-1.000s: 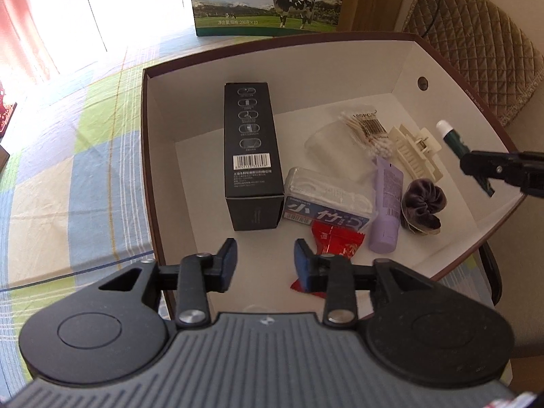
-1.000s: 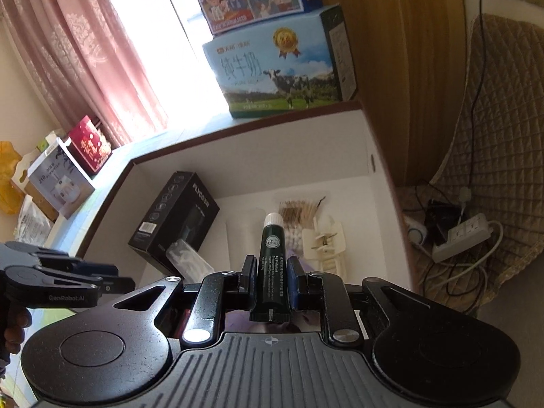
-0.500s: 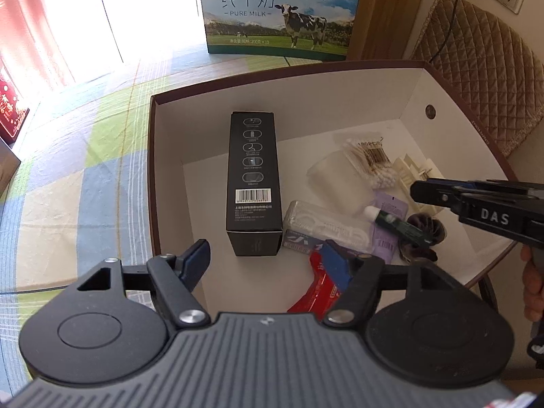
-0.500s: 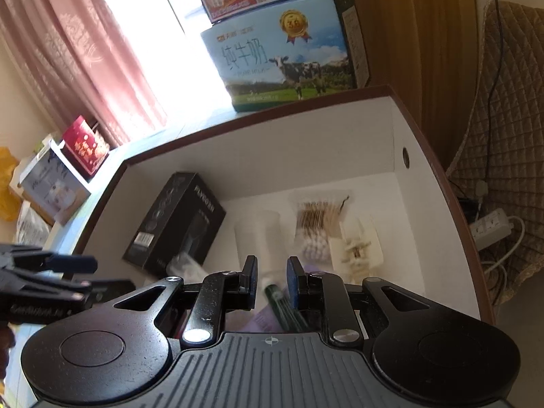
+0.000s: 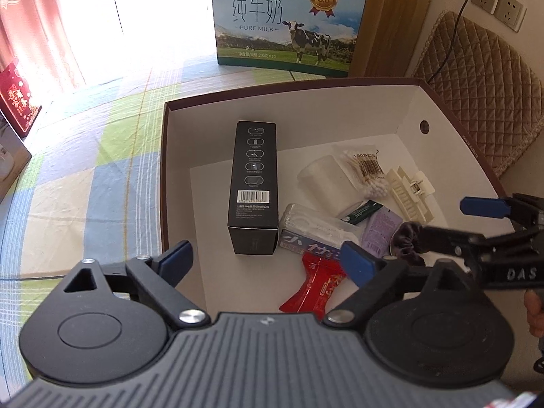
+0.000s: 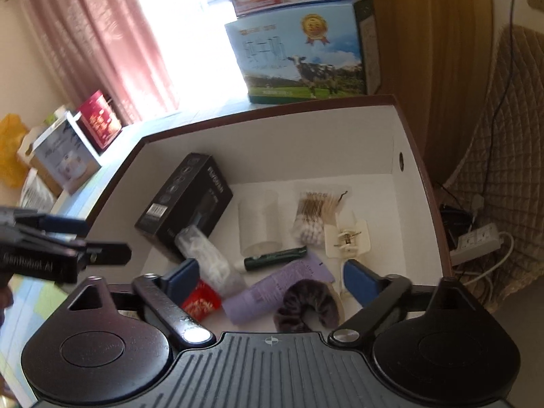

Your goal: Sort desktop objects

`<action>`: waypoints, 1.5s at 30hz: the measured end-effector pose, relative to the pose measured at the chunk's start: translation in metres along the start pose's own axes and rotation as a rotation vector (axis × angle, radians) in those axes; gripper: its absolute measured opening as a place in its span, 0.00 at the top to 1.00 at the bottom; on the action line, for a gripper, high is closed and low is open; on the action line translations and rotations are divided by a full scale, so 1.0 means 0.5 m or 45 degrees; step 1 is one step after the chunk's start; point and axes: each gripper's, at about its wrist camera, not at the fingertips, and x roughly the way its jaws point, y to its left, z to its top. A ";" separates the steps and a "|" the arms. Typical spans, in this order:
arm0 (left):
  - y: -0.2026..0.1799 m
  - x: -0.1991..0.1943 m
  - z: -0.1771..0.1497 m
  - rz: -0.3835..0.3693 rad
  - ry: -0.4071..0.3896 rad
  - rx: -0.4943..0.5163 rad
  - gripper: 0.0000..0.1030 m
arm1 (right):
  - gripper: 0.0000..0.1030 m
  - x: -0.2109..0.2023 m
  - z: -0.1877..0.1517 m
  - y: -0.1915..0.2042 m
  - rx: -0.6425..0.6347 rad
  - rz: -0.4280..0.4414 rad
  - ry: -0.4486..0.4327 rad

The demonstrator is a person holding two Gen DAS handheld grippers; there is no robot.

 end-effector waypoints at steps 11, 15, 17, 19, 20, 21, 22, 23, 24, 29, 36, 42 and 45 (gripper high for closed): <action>-0.001 -0.048 -0.030 0.058 -0.069 0.011 0.03 | 0.02 -0.047 -0.028 0.026 -0.006 -0.042 -0.026; 0.005 -0.076 -0.042 0.075 -0.109 0.011 0.01 | 0.02 -0.066 -0.040 0.046 -0.004 -0.061 -0.046; 0.009 -0.090 -0.049 0.087 -0.128 0.011 0.01 | 0.02 -0.073 -0.046 0.056 -0.003 -0.072 -0.053; 0.017 -0.106 -0.056 0.084 -0.142 0.004 0.01 | 0.02 -0.080 -0.052 0.067 -0.002 -0.091 -0.058; 0.021 -0.112 -0.059 0.080 -0.143 0.000 0.01 | 0.02 -0.085 -0.055 0.074 -0.008 -0.103 -0.067; 0.026 -0.120 -0.063 0.075 -0.145 -0.004 0.01 | 0.02 -0.089 -0.058 0.081 -0.015 -0.113 -0.071; 0.030 -0.128 -0.067 0.073 -0.148 -0.007 0.01 | 0.02 -0.093 -0.060 0.088 -0.018 -0.116 -0.071; 0.034 -0.135 -0.072 0.069 -0.153 -0.008 0.01 | 0.02 -0.096 -0.062 0.094 -0.015 -0.119 -0.074; 0.038 -0.143 -0.077 0.063 -0.156 -0.008 0.01 | 0.02 -0.100 -0.065 0.100 -0.007 -0.121 -0.079; 0.057 -0.174 -0.102 0.078 -0.155 -0.017 0.01 | 0.02 -0.119 -0.081 0.123 0.037 -0.124 -0.095; 0.084 -0.216 -0.148 0.082 -0.153 -0.018 0.01 | 0.02 -0.150 -0.109 0.167 0.047 -0.139 -0.112; 0.100 -0.249 -0.190 0.085 -0.146 -0.021 0.01 | 0.02 -0.174 -0.141 0.213 0.026 -0.148 -0.120; 0.105 -0.266 -0.211 0.077 -0.143 -0.015 0.01 | 0.02 -0.185 -0.161 0.235 0.024 -0.148 -0.117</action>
